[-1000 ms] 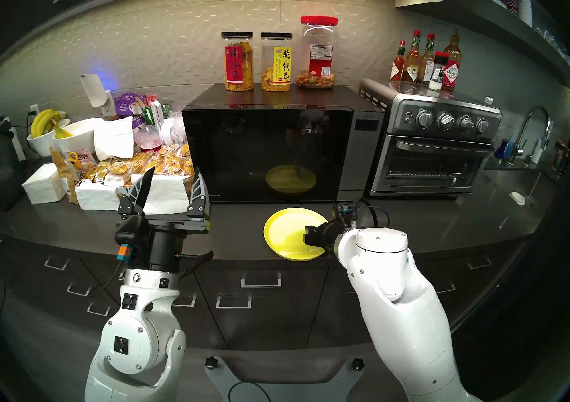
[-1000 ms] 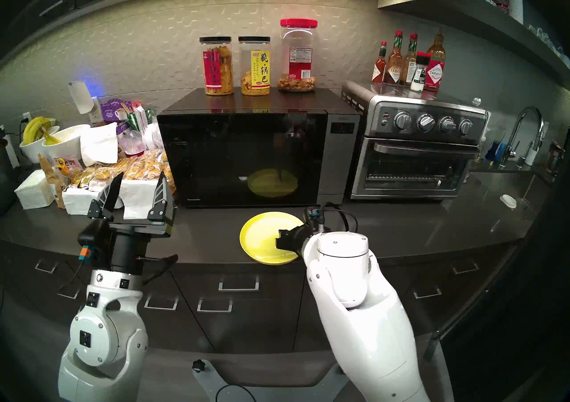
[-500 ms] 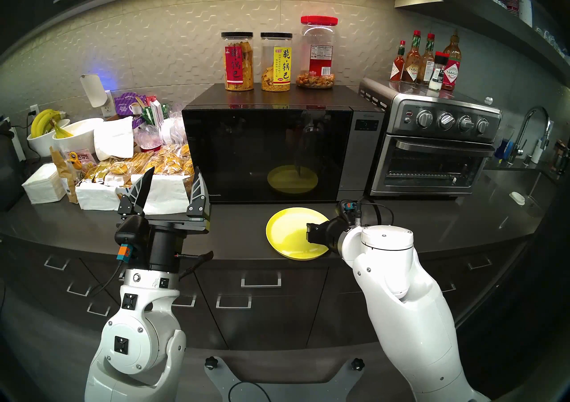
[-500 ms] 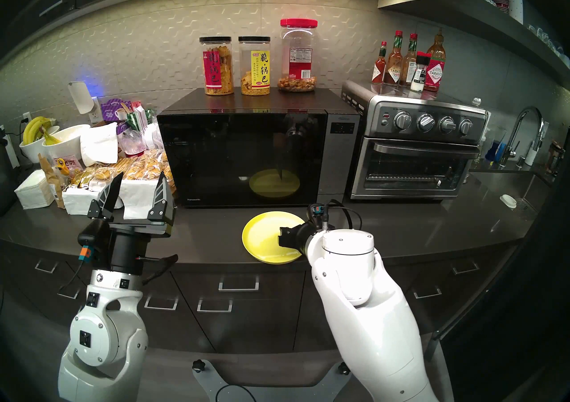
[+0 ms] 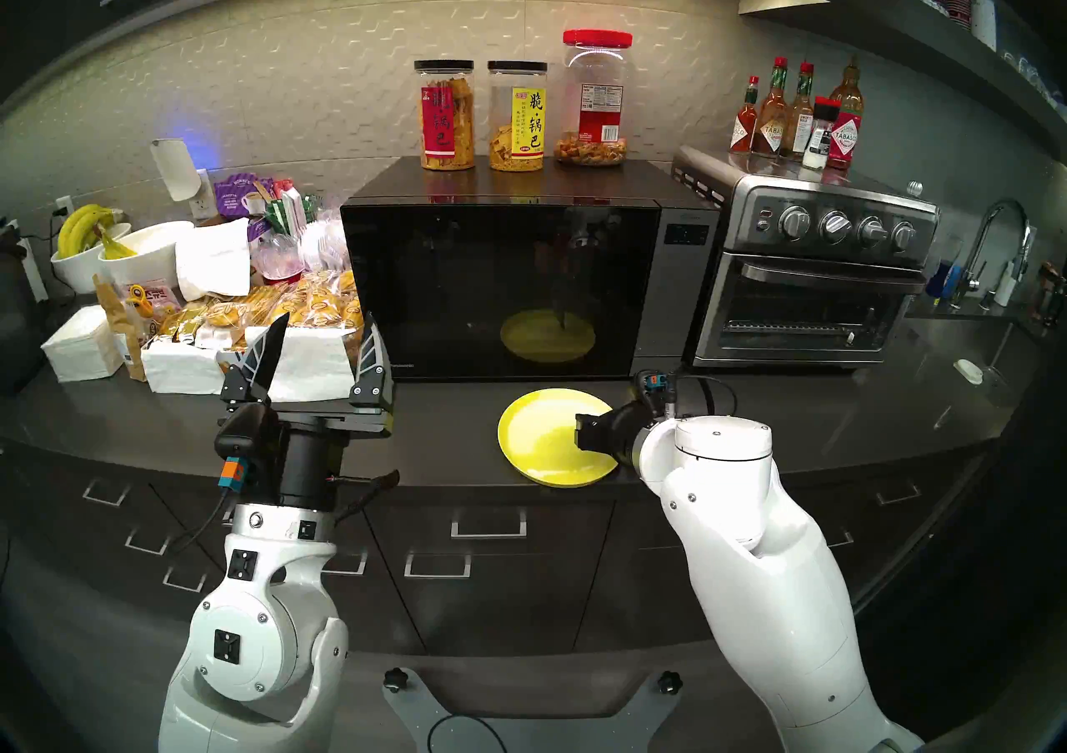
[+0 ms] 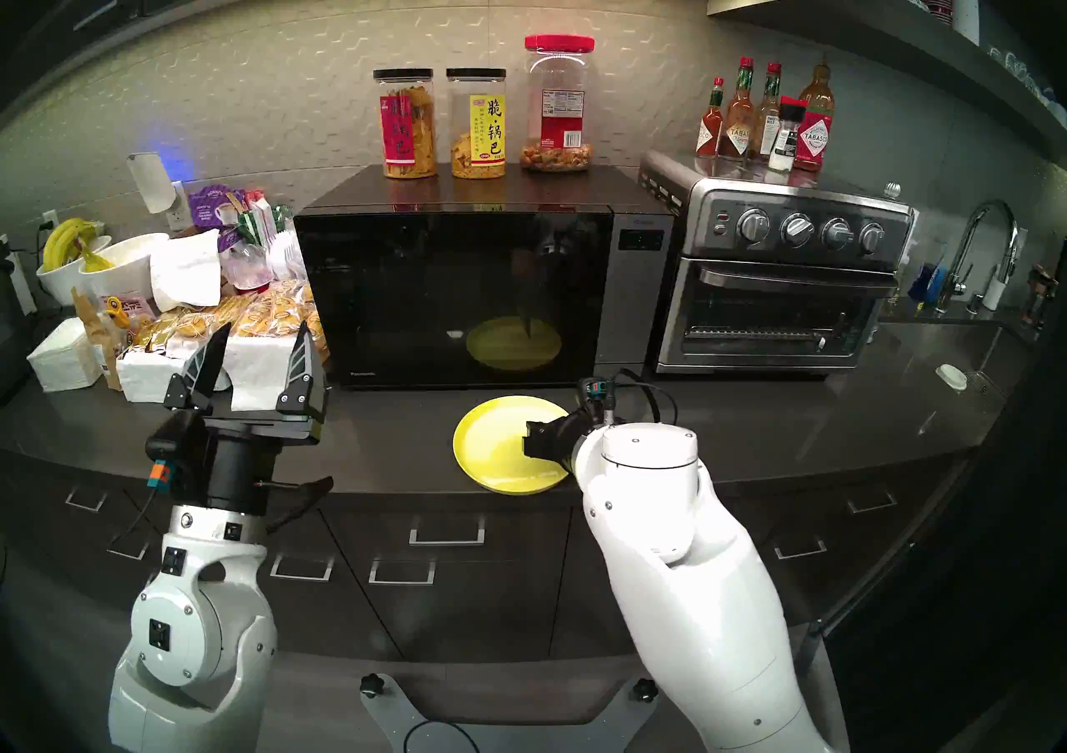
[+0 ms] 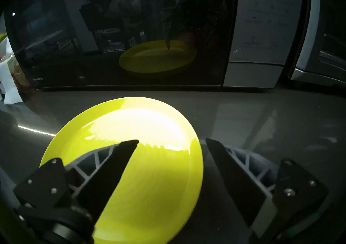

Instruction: Open the microwave, put the plate inside, and close the door

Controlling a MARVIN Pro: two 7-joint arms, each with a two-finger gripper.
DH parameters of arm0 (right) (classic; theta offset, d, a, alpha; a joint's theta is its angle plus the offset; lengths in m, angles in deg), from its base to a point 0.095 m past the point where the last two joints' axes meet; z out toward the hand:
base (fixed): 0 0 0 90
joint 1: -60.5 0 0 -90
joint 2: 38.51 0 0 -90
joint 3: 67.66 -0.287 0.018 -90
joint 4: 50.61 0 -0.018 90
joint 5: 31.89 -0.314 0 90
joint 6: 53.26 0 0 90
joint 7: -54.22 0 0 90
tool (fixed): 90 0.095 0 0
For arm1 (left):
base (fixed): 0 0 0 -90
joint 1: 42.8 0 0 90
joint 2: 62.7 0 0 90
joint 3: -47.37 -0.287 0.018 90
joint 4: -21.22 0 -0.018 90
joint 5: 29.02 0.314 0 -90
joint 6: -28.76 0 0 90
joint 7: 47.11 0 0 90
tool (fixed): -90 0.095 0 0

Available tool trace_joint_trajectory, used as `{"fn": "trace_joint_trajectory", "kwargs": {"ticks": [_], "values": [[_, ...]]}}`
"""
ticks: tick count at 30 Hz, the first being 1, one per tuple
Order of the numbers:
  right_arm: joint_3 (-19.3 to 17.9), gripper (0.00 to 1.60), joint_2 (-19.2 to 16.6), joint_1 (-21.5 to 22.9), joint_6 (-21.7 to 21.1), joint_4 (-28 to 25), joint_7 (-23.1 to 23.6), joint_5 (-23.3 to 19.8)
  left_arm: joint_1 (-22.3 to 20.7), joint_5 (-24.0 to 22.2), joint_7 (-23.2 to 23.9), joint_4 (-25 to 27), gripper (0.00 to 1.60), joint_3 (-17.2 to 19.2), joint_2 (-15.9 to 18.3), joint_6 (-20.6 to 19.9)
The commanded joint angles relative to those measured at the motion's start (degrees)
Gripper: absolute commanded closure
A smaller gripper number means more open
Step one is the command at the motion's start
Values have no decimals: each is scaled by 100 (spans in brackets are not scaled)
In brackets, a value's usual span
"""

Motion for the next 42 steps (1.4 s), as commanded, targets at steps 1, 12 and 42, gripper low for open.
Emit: {"fn": "trace_joint_trajectory", "kwargs": {"ticks": [1,12,42], "values": [[-23,23,91,250,3,101,-159,-58,15,11,-14,112,0,6,-11,10],[-68,25,103,378,3,337,-274,-220,15,11,-14,112,0,6,-11,10],[-18,120,-60,471,3,540,-338,-450,15,12,-14,113,0,6,-11,9]]}}
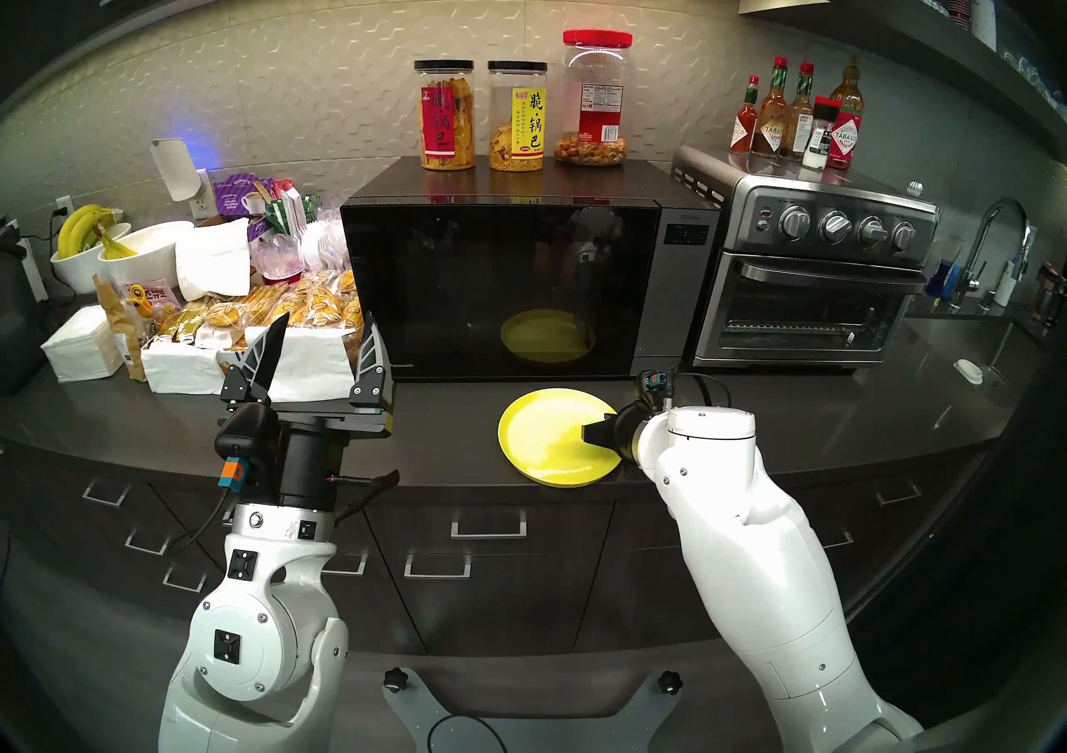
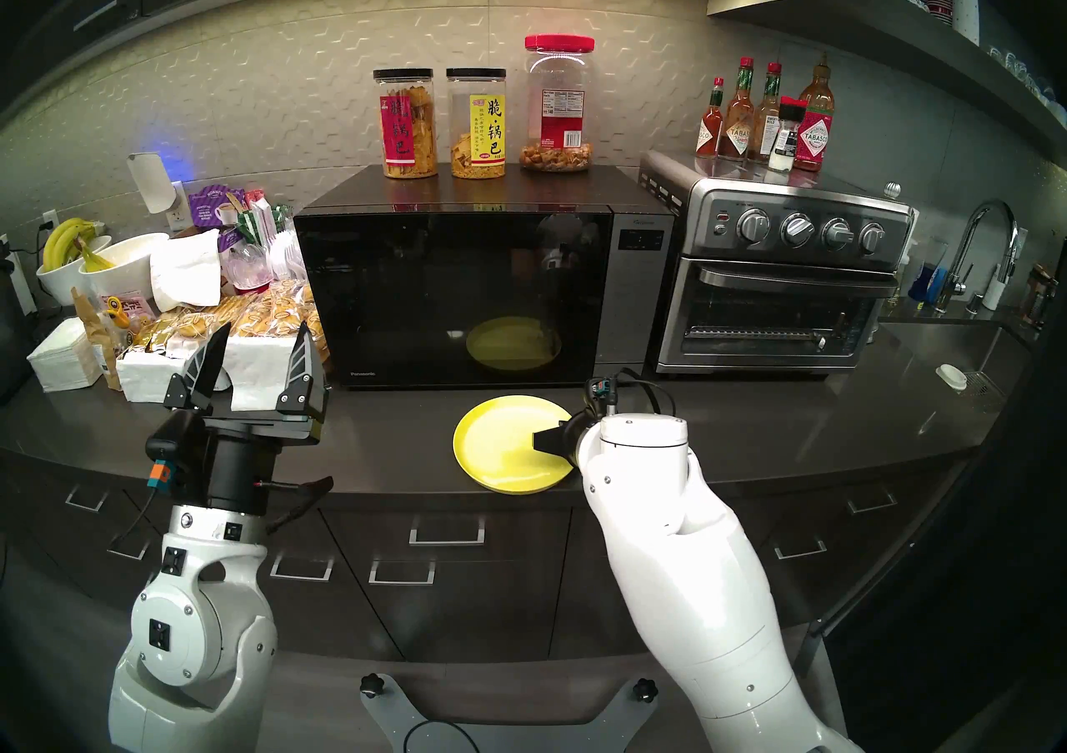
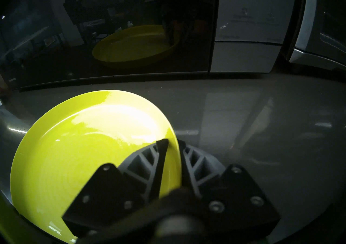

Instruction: Open the microwave, put the plate inside, and close the door

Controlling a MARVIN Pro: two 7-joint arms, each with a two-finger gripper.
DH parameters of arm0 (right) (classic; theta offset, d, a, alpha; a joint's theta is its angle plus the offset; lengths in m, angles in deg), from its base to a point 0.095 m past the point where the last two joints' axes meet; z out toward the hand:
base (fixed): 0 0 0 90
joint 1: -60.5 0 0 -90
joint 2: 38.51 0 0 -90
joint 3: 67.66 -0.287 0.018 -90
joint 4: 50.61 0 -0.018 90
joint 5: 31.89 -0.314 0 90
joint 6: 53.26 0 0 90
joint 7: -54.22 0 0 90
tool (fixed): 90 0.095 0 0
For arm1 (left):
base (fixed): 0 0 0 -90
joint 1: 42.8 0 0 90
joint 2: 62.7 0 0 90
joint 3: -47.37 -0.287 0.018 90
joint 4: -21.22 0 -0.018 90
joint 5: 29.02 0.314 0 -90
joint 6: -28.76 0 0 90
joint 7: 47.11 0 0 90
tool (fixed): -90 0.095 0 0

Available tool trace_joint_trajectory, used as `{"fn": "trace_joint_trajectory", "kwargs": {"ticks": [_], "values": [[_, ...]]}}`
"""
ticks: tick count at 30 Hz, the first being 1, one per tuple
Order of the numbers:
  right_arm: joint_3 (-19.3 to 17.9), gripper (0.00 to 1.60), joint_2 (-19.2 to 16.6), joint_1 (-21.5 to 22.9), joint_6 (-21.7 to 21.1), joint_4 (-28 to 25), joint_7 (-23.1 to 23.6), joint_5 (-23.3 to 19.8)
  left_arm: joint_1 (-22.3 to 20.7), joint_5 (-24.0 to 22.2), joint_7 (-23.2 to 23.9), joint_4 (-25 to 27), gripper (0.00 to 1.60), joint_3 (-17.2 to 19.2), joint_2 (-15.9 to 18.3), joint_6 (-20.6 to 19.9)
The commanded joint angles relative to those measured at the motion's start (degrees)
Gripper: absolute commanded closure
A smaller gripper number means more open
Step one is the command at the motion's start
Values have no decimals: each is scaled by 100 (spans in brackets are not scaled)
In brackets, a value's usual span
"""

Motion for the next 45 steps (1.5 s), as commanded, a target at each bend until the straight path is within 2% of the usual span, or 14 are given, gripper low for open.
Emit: {"fn": "trace_joint_trajectory", "kwargs": {"ticks": [1,3,5,24,45], "values": [[43,125,-79,105,2,-72,23,5,15,12,-15,113,0,6,-11,9],[61,136,-111,100,2,-84,16,11,15,12,-15,113,0,6,-11,9],[65,159,-150,90,2,-101,11,3,15,12,-15,113,0,6,-11,9],[-17,160,-566,61,2,-377,83,-82,14,11,-14,112,0,6,-11,10],[-499,160,-1025,142,2,-124,236,-207,13,10,-13,110,0,6,-11,11]]}}
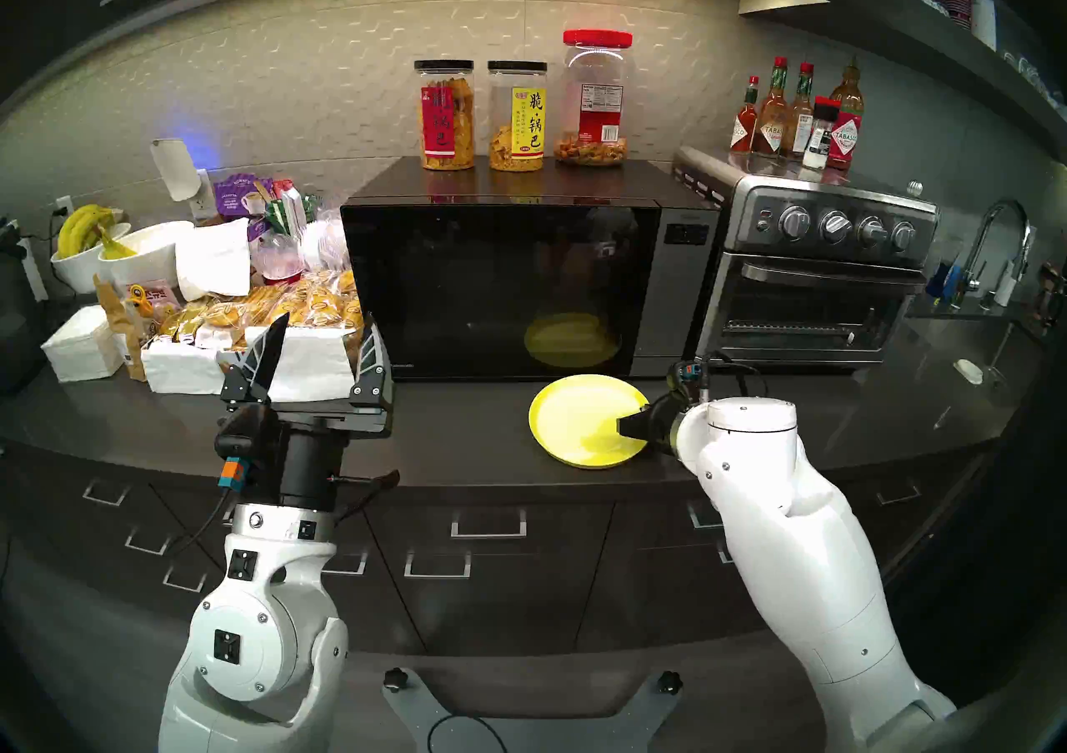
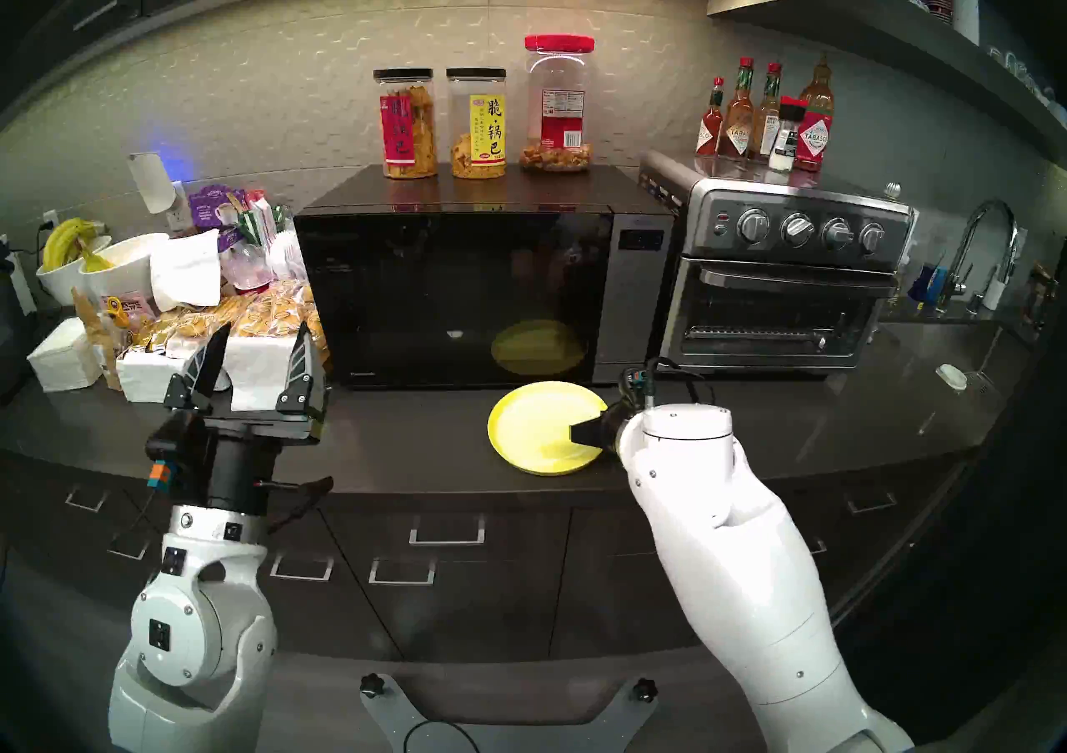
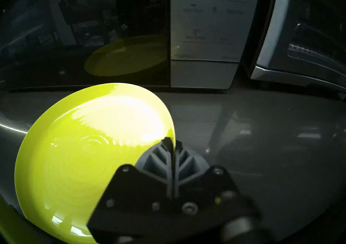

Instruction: Open the microwave, put the plate inside, and close the door

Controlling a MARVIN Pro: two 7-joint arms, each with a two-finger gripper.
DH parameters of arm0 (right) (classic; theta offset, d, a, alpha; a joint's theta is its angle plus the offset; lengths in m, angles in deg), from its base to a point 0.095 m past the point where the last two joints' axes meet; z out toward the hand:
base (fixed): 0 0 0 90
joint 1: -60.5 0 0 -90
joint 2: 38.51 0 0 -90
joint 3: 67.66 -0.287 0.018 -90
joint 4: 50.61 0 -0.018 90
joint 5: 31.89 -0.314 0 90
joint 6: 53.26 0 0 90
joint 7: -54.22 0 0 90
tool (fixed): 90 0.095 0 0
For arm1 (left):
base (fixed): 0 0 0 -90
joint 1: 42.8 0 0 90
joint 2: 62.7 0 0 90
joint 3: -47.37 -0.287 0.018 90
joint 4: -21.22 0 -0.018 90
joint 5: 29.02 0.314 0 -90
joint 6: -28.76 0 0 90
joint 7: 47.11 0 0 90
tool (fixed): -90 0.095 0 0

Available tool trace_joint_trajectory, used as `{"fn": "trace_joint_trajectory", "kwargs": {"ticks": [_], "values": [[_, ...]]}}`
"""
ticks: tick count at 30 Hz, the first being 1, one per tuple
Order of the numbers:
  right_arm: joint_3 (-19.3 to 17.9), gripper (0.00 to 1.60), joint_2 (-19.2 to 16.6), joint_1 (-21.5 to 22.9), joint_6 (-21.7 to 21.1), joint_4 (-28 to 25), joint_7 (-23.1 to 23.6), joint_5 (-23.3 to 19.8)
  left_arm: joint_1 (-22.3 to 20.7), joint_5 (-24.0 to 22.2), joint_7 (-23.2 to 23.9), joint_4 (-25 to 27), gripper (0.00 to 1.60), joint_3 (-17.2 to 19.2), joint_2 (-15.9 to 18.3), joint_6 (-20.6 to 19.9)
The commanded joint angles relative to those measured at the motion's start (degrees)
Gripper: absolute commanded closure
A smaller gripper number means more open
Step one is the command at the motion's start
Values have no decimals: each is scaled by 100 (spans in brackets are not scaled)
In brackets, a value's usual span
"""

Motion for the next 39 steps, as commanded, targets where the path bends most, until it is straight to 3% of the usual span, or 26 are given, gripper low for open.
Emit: {"fn": "trace_joint_trajectory", "kwargs": {"ticks": [1,20,39], "values": [[-180,160,-235,110,-2,86,54,7,13,11,-14,110,0,6,-11,11],[-696,160,-614,302,118,663,390,45,12,10,-13,109,0,6,-10,12],[-1045,160,-712,463,196,963,564,113,13,10,-14,110,0,6,-10,12]]}}
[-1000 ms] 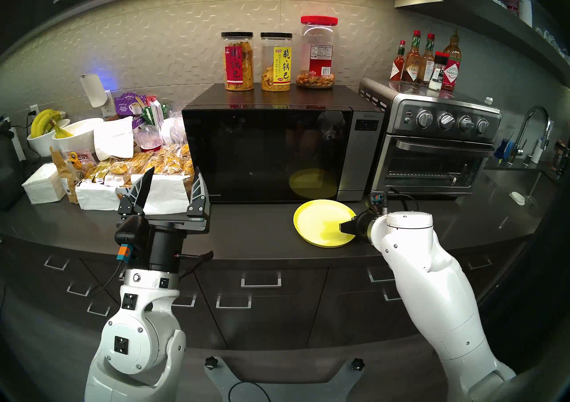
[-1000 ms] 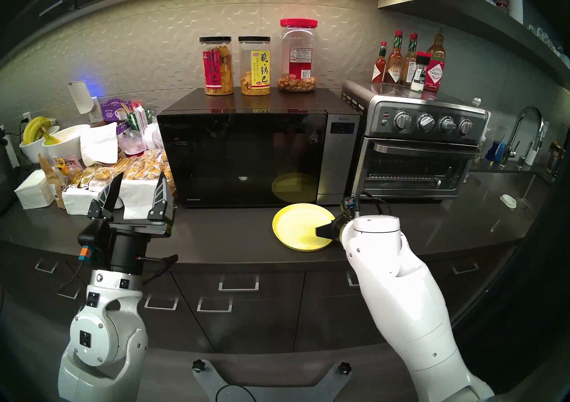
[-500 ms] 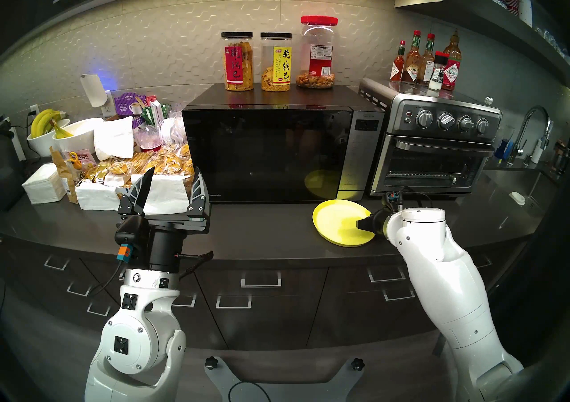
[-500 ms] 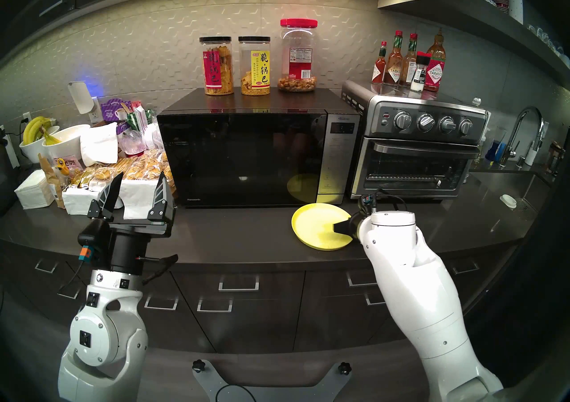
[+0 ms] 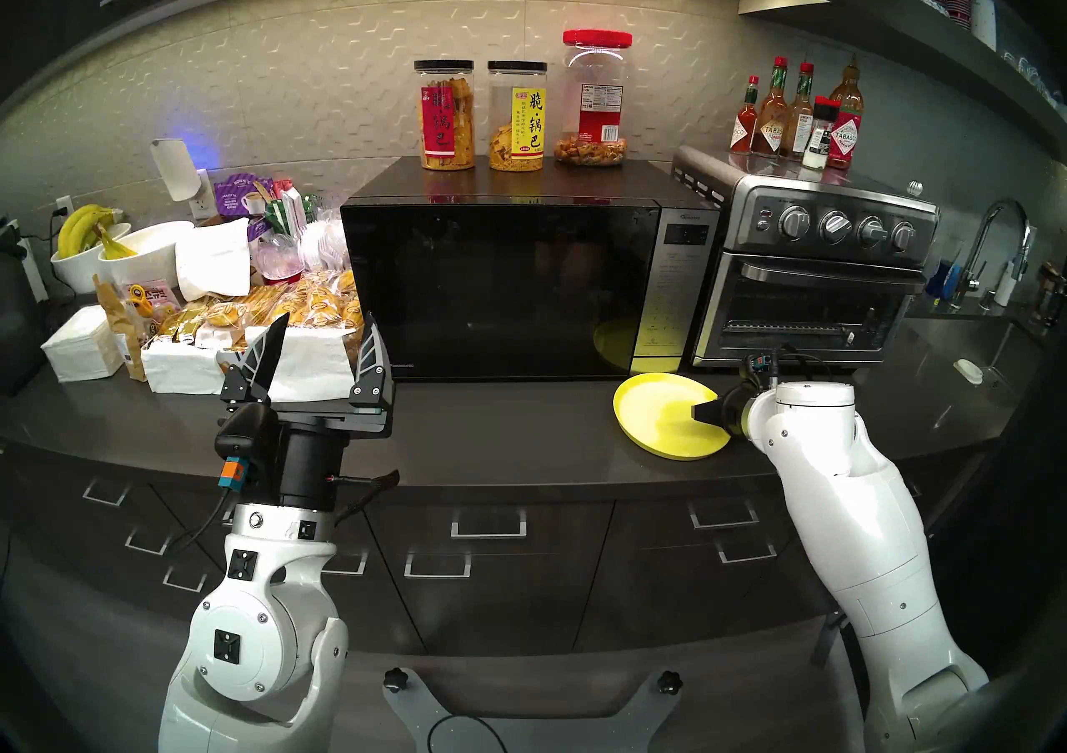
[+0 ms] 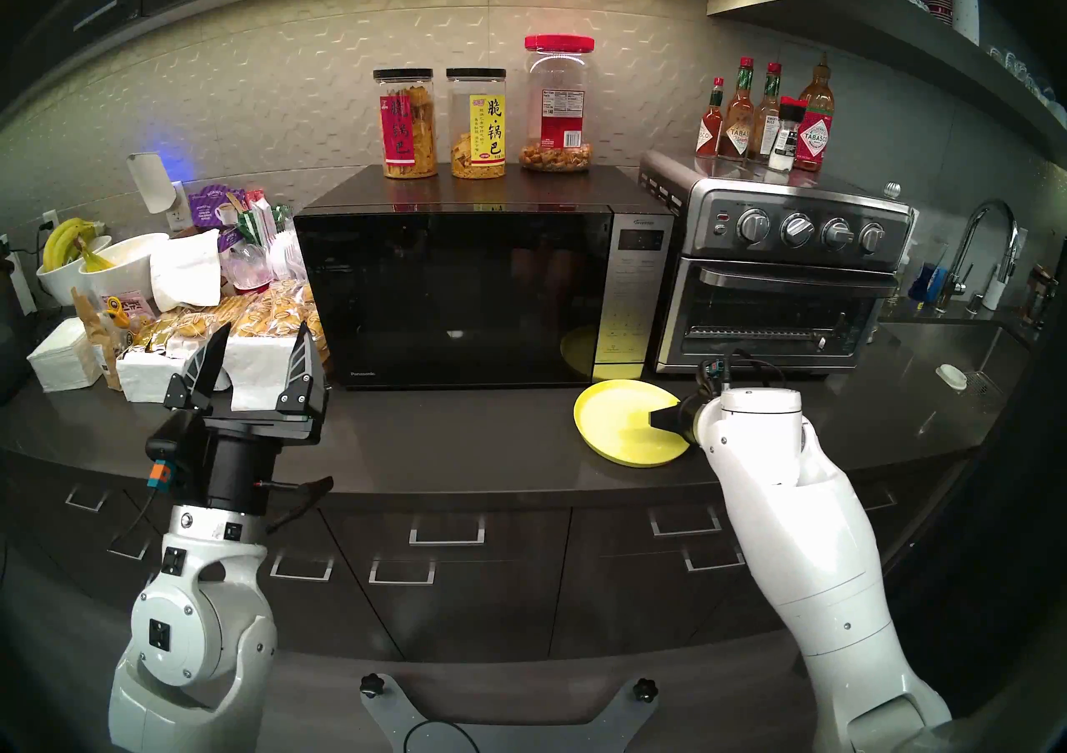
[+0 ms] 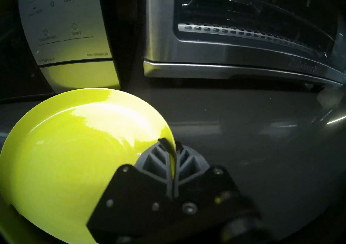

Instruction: Open the microwave, put the plate inside, and close the door

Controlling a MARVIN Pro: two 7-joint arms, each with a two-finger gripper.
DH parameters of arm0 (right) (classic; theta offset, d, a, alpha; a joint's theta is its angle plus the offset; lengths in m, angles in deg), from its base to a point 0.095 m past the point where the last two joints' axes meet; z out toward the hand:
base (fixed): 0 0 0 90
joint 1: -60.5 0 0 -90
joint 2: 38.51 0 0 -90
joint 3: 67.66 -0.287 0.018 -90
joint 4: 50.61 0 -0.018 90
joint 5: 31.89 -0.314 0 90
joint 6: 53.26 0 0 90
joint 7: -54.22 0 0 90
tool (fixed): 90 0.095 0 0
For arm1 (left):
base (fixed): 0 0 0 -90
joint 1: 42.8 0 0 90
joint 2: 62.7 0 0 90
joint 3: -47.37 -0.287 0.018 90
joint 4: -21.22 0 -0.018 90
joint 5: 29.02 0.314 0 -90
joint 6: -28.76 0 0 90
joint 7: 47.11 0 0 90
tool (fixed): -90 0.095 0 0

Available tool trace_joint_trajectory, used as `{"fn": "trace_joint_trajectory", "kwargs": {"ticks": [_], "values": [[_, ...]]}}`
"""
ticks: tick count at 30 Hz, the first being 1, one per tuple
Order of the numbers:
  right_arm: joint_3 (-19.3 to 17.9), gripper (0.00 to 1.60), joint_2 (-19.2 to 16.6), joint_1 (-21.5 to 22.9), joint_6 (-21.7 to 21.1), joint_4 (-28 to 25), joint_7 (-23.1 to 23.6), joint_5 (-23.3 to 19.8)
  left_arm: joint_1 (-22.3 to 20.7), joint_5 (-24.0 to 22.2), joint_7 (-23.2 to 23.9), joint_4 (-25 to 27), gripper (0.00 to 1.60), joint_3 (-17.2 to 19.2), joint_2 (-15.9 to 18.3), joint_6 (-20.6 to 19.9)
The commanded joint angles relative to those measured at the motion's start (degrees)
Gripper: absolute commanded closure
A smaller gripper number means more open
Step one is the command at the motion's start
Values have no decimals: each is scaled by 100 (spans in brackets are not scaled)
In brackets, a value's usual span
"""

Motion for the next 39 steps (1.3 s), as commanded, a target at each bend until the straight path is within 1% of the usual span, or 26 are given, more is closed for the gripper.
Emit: {"fn": "trace_joint_trajectory", "kwargs": {"ticks": [1,5,13,26,39], "values": [[-131,160,-66,171,69,-4,-44,48,13,11,-14,110,0,6,-10,12],[-193,160,-2,191,103,7,-156,97,13,10,-13,110,0,6,-10,12],[-304,160,-23,264,114,90,-196,124,12,10,-13,109,0,6,-10,12],[-474,160,-95,388,116,296,-155,147,12,10,-13,109,0,6,-10,12],[-482,160,-77,449,150,465,-100,190,14,11,-14,112,0,6,-11,10]]}}
